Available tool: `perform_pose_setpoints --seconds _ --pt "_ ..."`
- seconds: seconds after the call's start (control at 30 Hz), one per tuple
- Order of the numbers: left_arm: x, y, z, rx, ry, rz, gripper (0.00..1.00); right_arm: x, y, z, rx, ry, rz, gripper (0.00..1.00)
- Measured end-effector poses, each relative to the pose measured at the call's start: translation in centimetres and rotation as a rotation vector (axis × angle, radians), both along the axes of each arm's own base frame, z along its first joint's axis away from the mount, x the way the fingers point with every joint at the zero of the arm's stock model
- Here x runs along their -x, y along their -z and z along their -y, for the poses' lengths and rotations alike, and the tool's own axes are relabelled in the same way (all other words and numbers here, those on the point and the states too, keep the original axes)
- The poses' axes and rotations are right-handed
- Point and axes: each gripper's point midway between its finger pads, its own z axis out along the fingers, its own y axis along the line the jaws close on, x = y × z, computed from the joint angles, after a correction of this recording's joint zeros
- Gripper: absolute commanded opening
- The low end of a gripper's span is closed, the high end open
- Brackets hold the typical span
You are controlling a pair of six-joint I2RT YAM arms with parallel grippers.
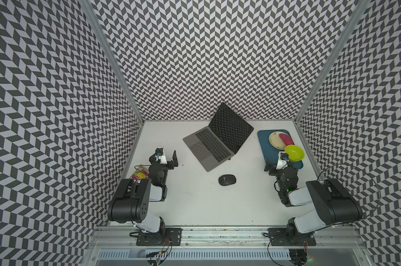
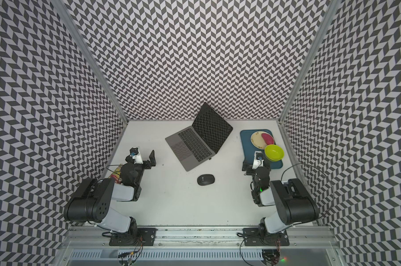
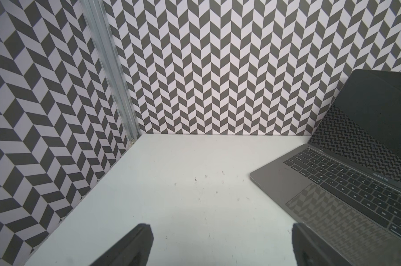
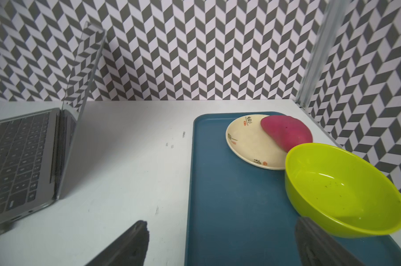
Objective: Insert the wireless mouse receiver into the laptop
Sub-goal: Reset both arms
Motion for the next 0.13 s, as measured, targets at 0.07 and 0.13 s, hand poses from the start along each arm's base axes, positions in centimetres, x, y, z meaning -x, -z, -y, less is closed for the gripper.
perform_pose_setpoints --seconds 0.07,0.13 --pt "0.0 0.1 0.0 0.001 0.002 -0.003 1.0 -0.9 -1.7 0.3 -0.01 -0.008 0.057 1.0" --pt "0.0 0.1 0.1 0.0 0.003 -0.006 1.0 -1.5 -2.6 0.3 -0.014 -0.015 0.08 1.0"
